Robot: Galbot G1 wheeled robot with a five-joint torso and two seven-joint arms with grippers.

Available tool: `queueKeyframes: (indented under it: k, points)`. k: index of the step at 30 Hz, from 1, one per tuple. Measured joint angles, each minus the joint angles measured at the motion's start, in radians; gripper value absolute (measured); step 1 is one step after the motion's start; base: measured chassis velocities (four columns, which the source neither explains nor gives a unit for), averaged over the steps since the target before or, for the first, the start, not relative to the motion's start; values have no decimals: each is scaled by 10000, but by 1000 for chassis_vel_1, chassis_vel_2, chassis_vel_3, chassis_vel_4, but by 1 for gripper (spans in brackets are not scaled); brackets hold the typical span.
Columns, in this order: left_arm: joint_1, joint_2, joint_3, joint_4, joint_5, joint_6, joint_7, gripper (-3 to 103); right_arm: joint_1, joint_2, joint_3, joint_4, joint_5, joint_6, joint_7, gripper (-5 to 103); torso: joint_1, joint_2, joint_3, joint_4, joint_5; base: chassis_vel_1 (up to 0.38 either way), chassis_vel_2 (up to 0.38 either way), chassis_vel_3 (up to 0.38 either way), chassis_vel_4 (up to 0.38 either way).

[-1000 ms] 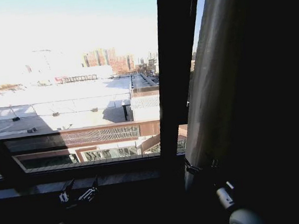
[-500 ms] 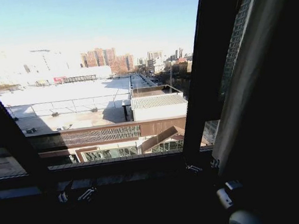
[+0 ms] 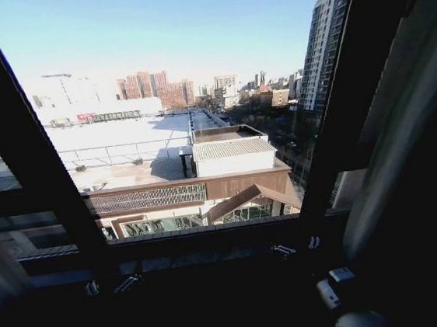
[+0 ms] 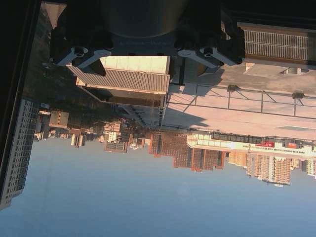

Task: Open the curtains by pulling them apart, changing their state from closed to fully open.

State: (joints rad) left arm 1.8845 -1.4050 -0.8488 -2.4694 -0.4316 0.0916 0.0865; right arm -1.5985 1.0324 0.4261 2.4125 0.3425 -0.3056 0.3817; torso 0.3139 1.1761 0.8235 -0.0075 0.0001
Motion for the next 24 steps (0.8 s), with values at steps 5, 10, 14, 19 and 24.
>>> queueKeyframes:
  k: [5,10,14,19,24]
  points:
    - [142,-61,-17,-99,20,-56,14,100,-130,28,-18,90,-81,31,-15,100,1,0,0,0,2,352,358,-360,-362]
    - [172,-64,-29,-173,26,-61,17,100,-162,54,-44,137,-120,38,-21,100,0,0,0,-2,1,346,346,-346,-348]
    - [196,-94,-3,-235,64,-61,17,100,-213,64,-52,180,-173,48,-33,100,1,0,0,-1,1,363,360,-341,-348]
    - [224,-169,23,-237,147,-93,18,100,-252,74,-61,183,-211,66,-37,100,0,0,-1,-2,-4,364,351,-352,-356]
    - [249,-196,18,-236,164,-186,25,100,-264,81,-90,170,-256,175,-59,100,0,0,0,0,3,359,355,-363,-358]
